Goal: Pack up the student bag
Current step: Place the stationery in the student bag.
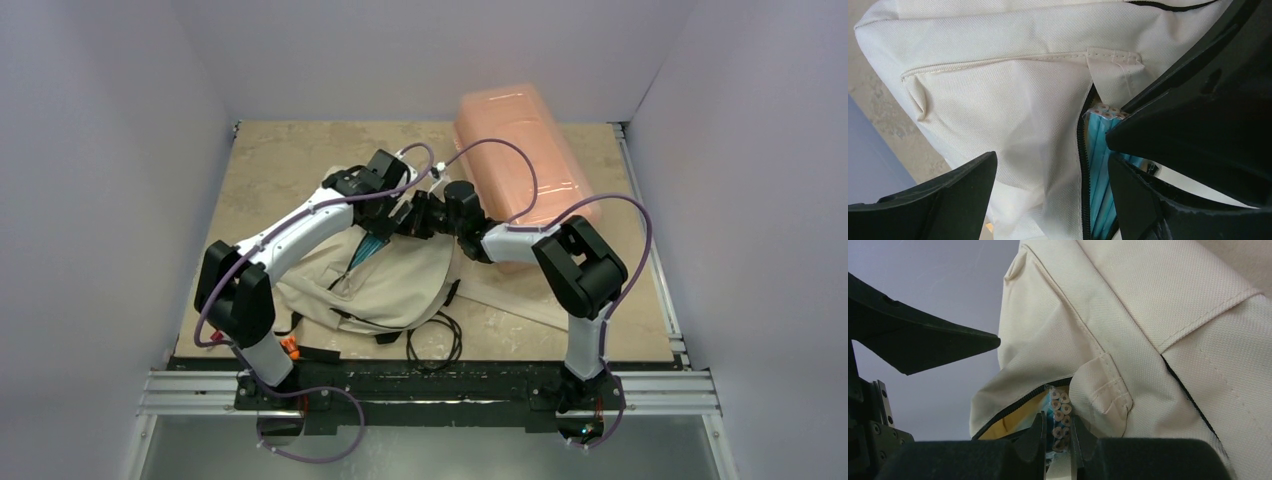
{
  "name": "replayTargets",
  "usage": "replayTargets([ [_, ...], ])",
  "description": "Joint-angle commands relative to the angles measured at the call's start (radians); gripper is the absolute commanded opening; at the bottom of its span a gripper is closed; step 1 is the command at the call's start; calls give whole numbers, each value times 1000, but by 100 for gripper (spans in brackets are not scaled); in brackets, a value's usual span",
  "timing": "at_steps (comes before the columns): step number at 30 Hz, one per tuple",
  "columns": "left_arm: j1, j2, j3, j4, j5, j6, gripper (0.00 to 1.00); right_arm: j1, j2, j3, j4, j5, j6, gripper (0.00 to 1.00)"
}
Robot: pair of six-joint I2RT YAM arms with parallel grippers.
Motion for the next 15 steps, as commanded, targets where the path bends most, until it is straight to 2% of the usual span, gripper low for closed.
replayTargets([
  [1,-3,37,31,-8,-157,22,76,18,11,-11,-107,-70,-70,0],
  [2,-3,33,21,31,-187,24,68,17,10,-10,-110,-64,-73,0],
  [5,-4,13,13,135,-262,27,35,18,9,-11,-111,-61,-77,0],
  [8,-6,-8,35,206,-282,-3,12,18,2,-5,-124,-59,-93,0],
  [10,-4,-36,28,257,-262,-52,1,21,-4,5,-137,-59,-110,0],
  [15,0,-137,-48,395,-6,-152,0,60,3,88,-239,-35,-196,0],
])
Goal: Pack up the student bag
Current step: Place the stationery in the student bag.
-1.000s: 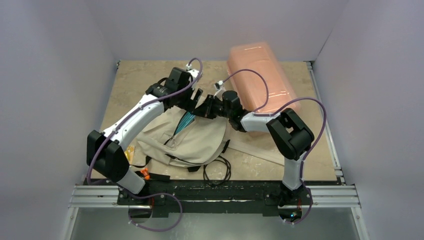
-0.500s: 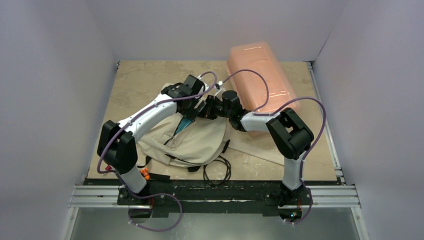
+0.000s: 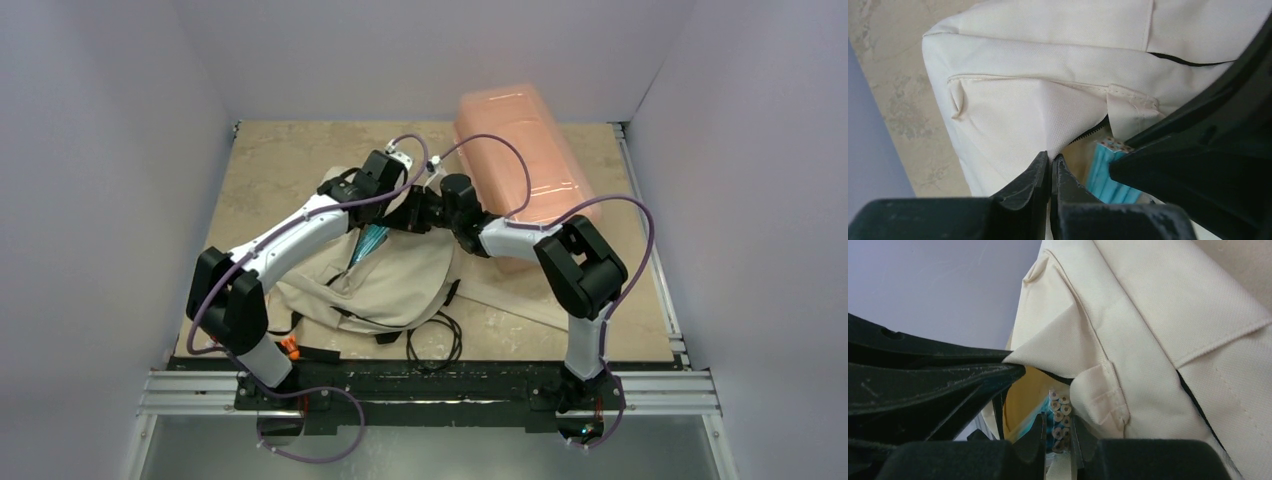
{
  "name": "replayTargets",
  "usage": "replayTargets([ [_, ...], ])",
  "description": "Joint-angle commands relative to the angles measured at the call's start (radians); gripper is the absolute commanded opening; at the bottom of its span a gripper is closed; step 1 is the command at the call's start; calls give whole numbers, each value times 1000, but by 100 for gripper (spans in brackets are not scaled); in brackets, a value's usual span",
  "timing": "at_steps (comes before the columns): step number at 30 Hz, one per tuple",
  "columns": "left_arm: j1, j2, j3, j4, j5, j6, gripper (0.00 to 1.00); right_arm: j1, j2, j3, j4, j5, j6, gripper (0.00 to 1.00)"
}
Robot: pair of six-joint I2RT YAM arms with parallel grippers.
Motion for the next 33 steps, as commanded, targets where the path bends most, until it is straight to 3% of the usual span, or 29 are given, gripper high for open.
replayTargets([
  [1,19,-136,-13,247,194,-127,0,66,1,50,-176,-16,-149,0],
  [6,66,-167,-29,222,424,-262,0,58,73,155,-160,37,-77,5],
  [10,103,-157,-26,178,440,-299,0,3,64,118,-100,-7,10,47],
  [14,135,-144,-37,166,459,-313,0,-15,-56,50,-187,2,-50,69],
  [17,145,-137,-41,177,501,-324,0,-14,-109,18,-219,13,-78,74],
  [23,147,-114,-1,139,535,-324,0,-12,-116,-58,-169,11,-41,70],
  [28,148,-122,5,145,601,-322,0,-4,-94,-39,-107,10,-28,37],
  [32,148,-121,12,147,658,-327,0,15,-8,64,-79,23,8,3],
  [33,148,-117,15,153,678,-326,0,24,16,97,-76,42,22,0],
])
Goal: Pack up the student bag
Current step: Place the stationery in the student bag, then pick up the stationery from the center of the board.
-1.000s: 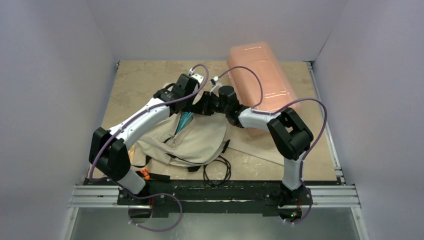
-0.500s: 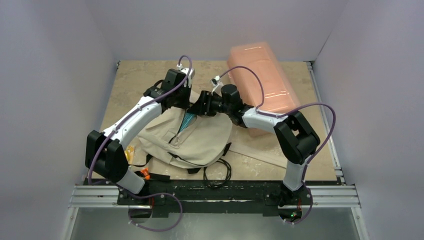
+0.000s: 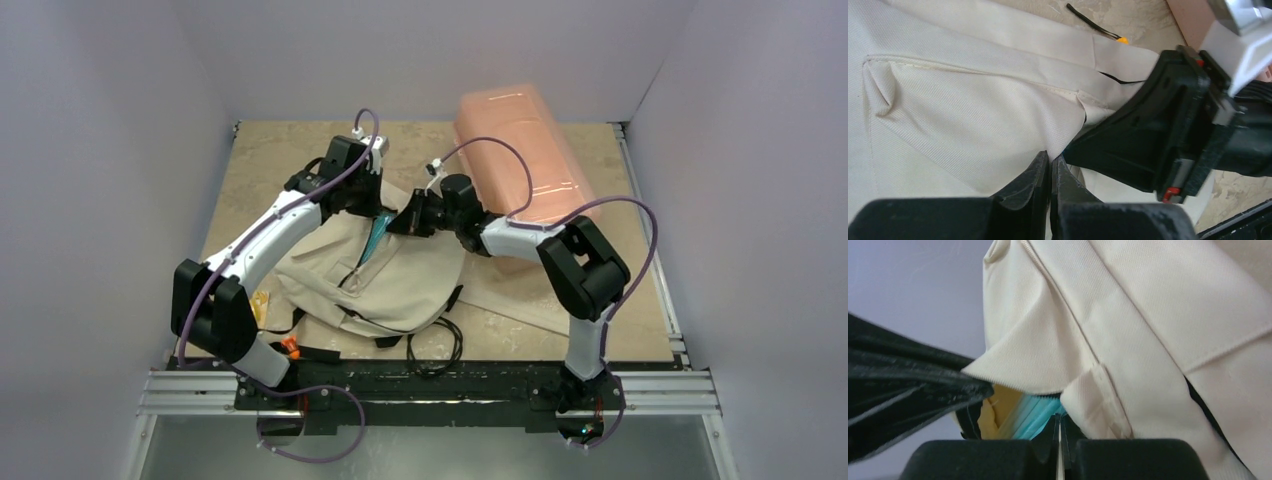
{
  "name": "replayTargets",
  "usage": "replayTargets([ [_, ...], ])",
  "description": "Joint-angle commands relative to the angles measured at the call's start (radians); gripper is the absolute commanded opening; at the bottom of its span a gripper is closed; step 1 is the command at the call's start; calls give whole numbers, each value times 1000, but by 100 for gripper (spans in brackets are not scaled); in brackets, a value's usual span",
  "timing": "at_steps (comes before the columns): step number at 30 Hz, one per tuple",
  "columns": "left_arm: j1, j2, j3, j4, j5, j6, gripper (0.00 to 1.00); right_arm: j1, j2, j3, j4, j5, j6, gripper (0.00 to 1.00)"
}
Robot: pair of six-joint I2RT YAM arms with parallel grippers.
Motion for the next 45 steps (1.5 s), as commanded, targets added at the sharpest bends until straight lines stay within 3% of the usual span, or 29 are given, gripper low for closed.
replayTargets([
  [1,-9,-10,77,81,180,-28,0,44,97,141,63,47,54,0],
  [6,3,7,149,22,165,-17,0,61,173,264,114,195,62,0],
  [11,14,44,196,-1,159,24,0,53,76,180,51,198,-17,20],
  [14,31,72,222,-23,146,8,2,53,3,162,-113,224,-123,31],
  [22,124,32,264,-35,312,-58,69,53,-111,224,-493,343,-385,69],
  [24,135,-32,252,-70,300,-58,82,53,-89,294,-594,358,-430,73],
  [27,156,-154,212,-173,217,-60,93,53,-123,294,-636,395,-464,79],
  [32,233,-389,41,-370,-35,-225,97,54,-246,227,-626,428,-472,85],
  [36,324,-572,-119,-490,-202,-366,99,55,-317,184,-608,403,-496,83],
  [41,512,-693,-313,-530,-69,-557,100,55,-377,104,-553,348,-493,83],
  [45,536,-744,-440,-652,-155,-800,100,65,-385,96,-543,305,-481,82],
])
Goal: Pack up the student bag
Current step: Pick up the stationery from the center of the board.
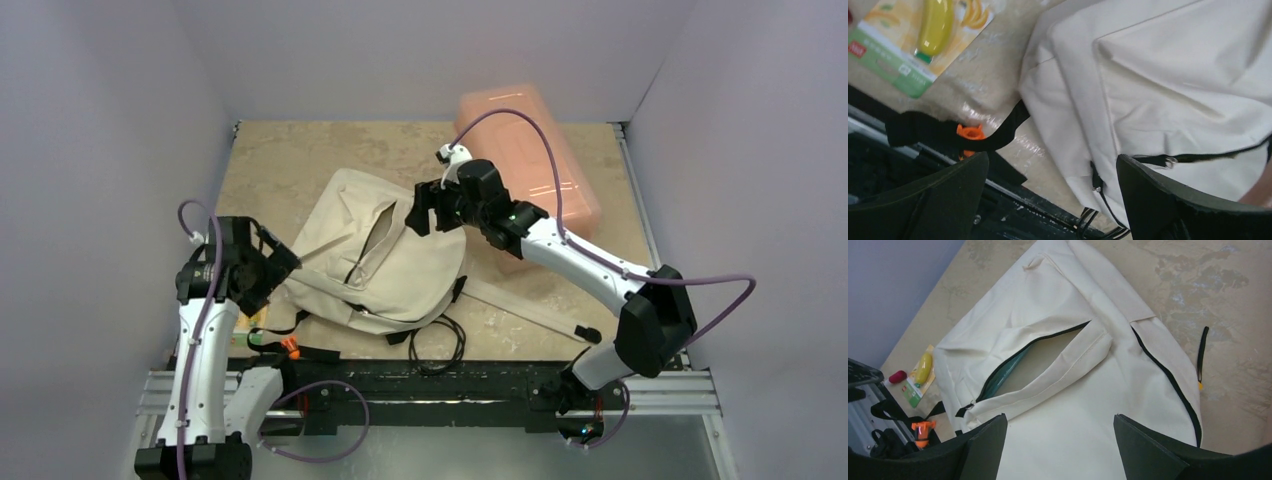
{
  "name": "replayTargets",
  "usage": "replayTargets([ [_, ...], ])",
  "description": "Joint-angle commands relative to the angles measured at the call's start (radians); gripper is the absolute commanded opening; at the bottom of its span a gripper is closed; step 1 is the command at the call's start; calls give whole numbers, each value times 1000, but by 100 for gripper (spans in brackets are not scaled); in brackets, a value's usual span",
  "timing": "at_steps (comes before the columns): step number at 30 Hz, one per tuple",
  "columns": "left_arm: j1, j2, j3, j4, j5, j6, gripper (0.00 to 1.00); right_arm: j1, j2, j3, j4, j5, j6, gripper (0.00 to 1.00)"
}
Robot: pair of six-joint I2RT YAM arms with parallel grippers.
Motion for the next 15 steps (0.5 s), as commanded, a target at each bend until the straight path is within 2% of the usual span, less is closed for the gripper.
replayTargets([
  [1,21,-34,-114,-177,-80,-341,100,17,-15,-15,38,-53,-12,81],
  [4,21,-19,-152,-255,-122,-479,99,30,-52,-36,55,-44,-21,82],
  [5,20,-13,-158,-273,-118,-513,95,35,-62,-40,58,-42,-20,82],
  [6,20,-7,-161,-279,-111,-513,88,40,-68,-43,59,-41,-19,82],
  [8,2,8,-154,-190,-89,-375,75,52,-77,-44,62,-42,-23,82],
  [11,-61,144,-117,-222,-182,-321,77,65,-81,-48,65,-47,-22,82],
  [13,-63,258,-120,-269,-197,-364,77,69,-84,-49,69,-54,-22,82],
  [15,-62,313,-130,-284,-200,-429,73,72,-94,-51,68,-52,-25,82],
])
